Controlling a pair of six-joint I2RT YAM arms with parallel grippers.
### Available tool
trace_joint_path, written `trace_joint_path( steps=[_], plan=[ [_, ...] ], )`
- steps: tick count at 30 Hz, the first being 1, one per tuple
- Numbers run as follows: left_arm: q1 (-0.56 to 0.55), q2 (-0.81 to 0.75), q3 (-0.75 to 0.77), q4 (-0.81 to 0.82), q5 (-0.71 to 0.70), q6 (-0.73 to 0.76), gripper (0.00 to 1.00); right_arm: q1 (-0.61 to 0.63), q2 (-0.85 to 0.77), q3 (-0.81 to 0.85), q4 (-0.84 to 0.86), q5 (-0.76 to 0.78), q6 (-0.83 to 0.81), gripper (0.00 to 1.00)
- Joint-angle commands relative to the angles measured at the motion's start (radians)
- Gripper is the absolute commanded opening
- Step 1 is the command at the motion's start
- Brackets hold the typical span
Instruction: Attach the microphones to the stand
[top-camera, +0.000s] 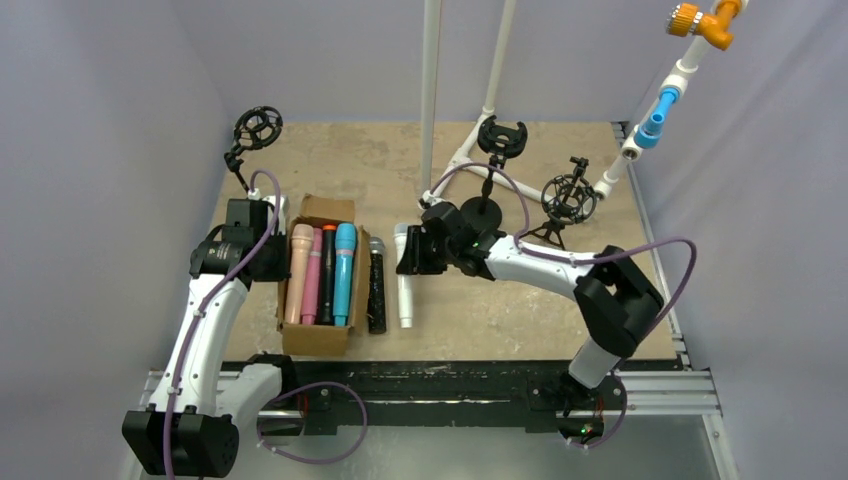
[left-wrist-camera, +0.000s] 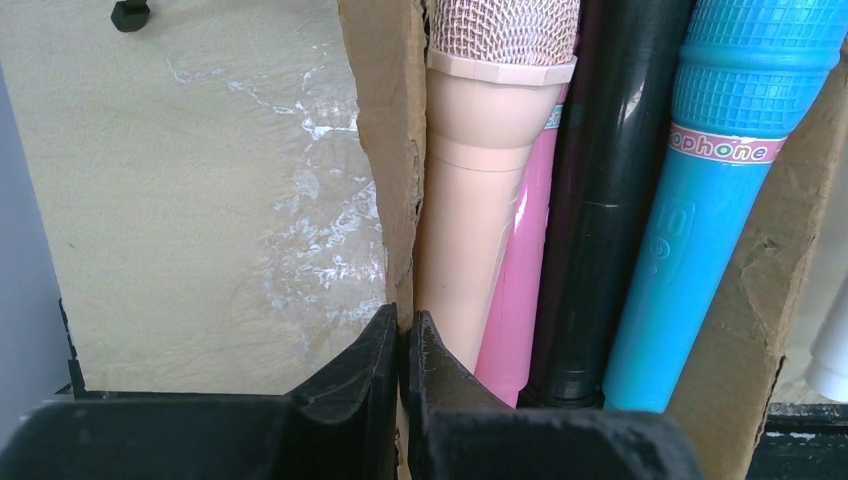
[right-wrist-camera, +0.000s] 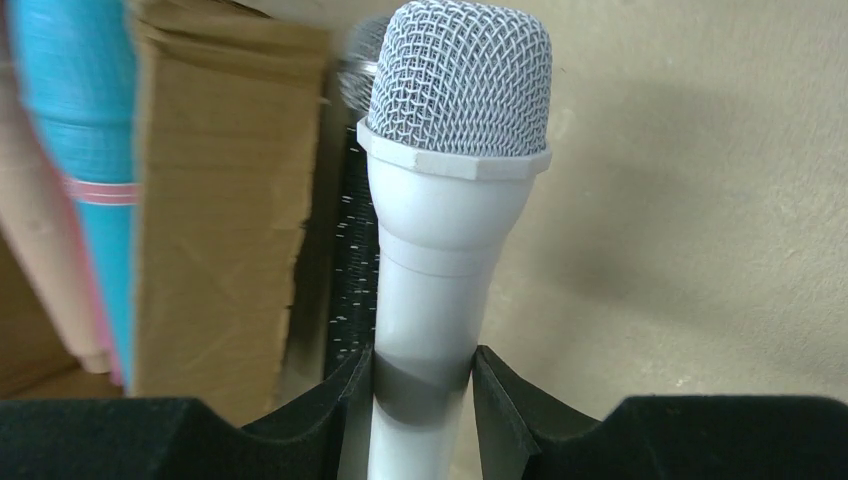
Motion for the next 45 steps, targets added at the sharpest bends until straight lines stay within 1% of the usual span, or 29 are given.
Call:
trace_joint_path(
  steps=[1,4,5,7,11,16,21,24,27,31,34,38,45],
  plan=[
    [-0.004,-0.030,0.059,0.026,0.013,-0.001,0.00,0.002,0.050,-0.007,0.061,0.031,-0.025,0.00],
    [-0.004,-0.032,0.059,0.024,0.021,-0.006,0.00,0.002,0.101,0.008,0.074,0.051,-0.009,0.04],
    [-0.004,-0.032,0.059,0.023,0.023,-0.007,0.00,0.002,0.114,0.014,0.080,0.053,-0.002,0.07],
    [-0.004,-0.031,0.059,0.023,0.028,-0.008,0.00,0.003,0.132,0.025,0.083,0.065,0.019,0.20],
    [-0.004,-0.031,0.060,0.027,0.030,-0.007,0.00,0.013,0.144,0.053,0.090,0.040,0.027,0.38],
    [-0.004,-0.028,0.056,0.034,0.034,-0.007,0.00,0.013,0.119,0.070,0.078,-0.009,0.018,0.50],
    [-0.004,-0.028,0.056,0.034,0.037,-0.010,0.00,0.013,0.055,0.132,-0.003,0.009,-0.003,0.59],
    [-0.004,-0.026,0.058,0.033,0.037,-0.012,0.00,0.029,0.026,0.186,-0.039,0.024,-0.007,0.59],
    [-0.004,-0.029,0.058,0.031,0.037,-0.013,0.00,0.077,0.017,0.258,-0.062,0.057,-0.004,0.57],
    [-0.004,-0.029,0.062,0.028,0.037,-0.014,0.00,0.167,0.094,0.446,-0.176,0.093,-0.027,0.56],
    [-0.004,-0.029,0.068,0.022,0.037,-0.015,0.00,0.201,0.161,0.532,-0.242,0.112,-0.036,0.55],
    [-0.004,-0.035,0.069,0.019,0.034,-0.011,0.00,0.210,0.217,0.575,-0.283,0.133,-0.038,0.55],
    [-0.004,-0.039,0.063,0.020,0.037,-0.010,0.00,0.214,0.282,0.599,-0.300,0.147,-0.057,0.55]
  ],
)
